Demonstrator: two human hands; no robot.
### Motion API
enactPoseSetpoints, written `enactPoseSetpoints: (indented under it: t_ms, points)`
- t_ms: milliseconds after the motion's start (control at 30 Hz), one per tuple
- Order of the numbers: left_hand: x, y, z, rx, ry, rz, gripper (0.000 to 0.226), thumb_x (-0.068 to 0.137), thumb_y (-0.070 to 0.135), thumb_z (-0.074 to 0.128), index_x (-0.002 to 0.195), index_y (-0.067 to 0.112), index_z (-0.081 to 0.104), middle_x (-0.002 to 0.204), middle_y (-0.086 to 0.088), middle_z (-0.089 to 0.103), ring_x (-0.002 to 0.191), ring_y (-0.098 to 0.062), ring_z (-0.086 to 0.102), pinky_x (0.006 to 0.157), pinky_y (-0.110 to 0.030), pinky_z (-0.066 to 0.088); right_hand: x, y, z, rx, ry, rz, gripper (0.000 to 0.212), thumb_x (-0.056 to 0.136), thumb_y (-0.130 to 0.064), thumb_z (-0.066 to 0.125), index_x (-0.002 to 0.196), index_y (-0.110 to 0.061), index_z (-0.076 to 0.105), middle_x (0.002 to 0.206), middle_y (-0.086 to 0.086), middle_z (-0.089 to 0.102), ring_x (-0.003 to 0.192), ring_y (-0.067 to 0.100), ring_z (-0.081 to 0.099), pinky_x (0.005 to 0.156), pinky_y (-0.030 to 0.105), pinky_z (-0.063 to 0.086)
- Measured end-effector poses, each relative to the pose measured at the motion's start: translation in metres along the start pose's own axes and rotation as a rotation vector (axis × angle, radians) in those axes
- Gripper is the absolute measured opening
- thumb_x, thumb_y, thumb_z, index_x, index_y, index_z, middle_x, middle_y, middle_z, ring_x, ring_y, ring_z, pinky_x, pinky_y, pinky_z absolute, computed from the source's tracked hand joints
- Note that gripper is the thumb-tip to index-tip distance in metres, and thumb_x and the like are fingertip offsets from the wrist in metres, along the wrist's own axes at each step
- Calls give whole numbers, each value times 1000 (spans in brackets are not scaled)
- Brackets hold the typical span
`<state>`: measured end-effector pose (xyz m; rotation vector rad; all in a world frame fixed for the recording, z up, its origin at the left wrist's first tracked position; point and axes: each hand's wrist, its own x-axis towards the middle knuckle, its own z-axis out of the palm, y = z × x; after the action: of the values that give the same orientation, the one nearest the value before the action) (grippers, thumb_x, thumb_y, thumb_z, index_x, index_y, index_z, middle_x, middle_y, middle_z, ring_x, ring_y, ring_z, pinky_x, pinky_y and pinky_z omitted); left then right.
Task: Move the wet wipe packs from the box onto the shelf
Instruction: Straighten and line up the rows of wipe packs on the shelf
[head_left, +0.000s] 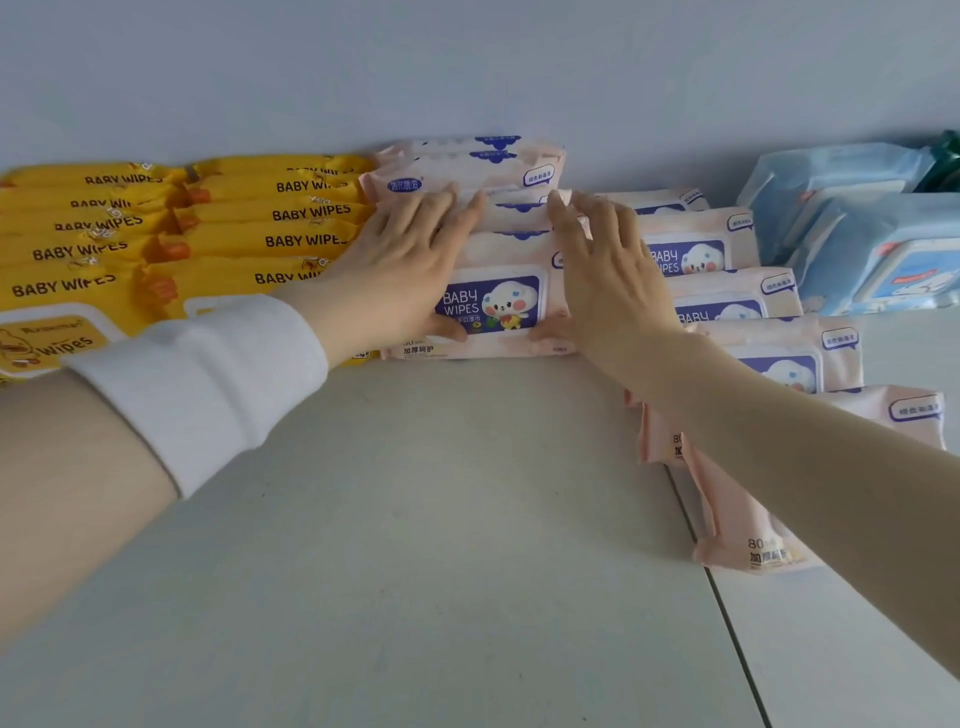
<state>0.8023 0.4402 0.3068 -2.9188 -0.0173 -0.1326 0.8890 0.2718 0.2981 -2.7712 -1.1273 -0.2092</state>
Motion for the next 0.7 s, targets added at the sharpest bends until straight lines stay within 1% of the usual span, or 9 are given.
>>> enactPoseSetpoints:
  t_ms: [100, 167, 200, 333, 400, 467, 533, 633, 700]
  points:
    - [1, -1, 6, 52, 84, 0, 116, 68, 57, 67, 148, 3, 3, 146, -21, 24, 132, -36, 27, 108, -44, 24, 9, -6, 10, -36, 53, 31, 105, 71, -29, 78, 148, -10, 9, 148, 14, 22, 134, 32, 23, 104, 37, 30]
    - [1, 1, 7, 64, 105, 3, 114, 68, 53, 69, 148, 3, 5, 145, -23, 25, 132, -38, 28, 108, -45, 24, 12, -8, 14, -73, 96, 32, 97, 77, -20, 73, 148, -10, 8, 147, 14, 22, 133, 32, 25, 102, 37, 31]
    - [0, 1, 6, 57, 99, 3, 115, 67, 52, 71, 148, 3, 6, 146, -24, 24, 133, -38, 27, 110, -45, 22, 12, -8, 15, -76, 100, 29, 98, 77, -19, 73, 148, -11, 7, 148, 14, 21, 133, 32, 24, 102, 37, 31]
    - [-1, -6, 0, -40, 18, -6, 123, 61, 58, 72, 149, 8, 3, 152, -23, 14, 142, -38, 16, 116, -47, 13, 4, -2, 9, -18, 44, 38, 112, 71, -34, 77, 149, -14, 0, 152, 13, 13, 140, 31, 14, 110, 38, 26]
    - [-2, -12, 0, -1, 10, 3, 120, 63, 56, 73, 149, 9, 3, 153, -22, 14, 141, -38, 19, 115, -47, 18, 3, -1, 9, -33, 31, 42, 114, 70, -42, 75, 149, -13, -2, 153, 15, 11, 141, 32, 11, 113, 41, 23]
    - [-3, -13, 3, 41, 39, 7, 113, 69, 47, 74, 149, 10, 3, 151, -20, 19, 137, -37, 28, 111, -44, 28, 6, -5, 11, -104, 30, 65, 117, 70, -44, 76, 149, -11, -4, 152, 16, 13, 139, 33, 16, 112, 41, 25]
    - [-3, -12, 7, 49, 73, -7, 111, 69, 42, 76, 149, 9, 7, 147, -20, 26, 132, -37, 34, 106, -43, 32, 13, -9, 14, -151, 33, 97, 119, 70, -41, 77, 148, -9, -6, 150, 16, 15, 136, 33, 22, 109, 40, 29]
    - [-3, -10, 7, 25, 56, -19, 117, 63, 47, 78, 149, 10, 8, 146, -19, 27, 132, -37, 33, 107, -45, 30, 15, -10, 12, -175, 6, 90, 121, 70, -45, 76, 148, -9, -9, 150, 16, 16, 135, 33, 25, 108, 39, 29]
    - [-2, -9, 2, -18, -22, -48, 118, 63, 53, 75, 149, 13, 5, 150, -17, 20, 138, -35, 25, 111, -44, 24, 13, -5, 5, -136, -44, 40, 123, 69, -46, 77, 148, -8, -9, 148, 15, 17, 134, 32, 24, 108, 38, 29]
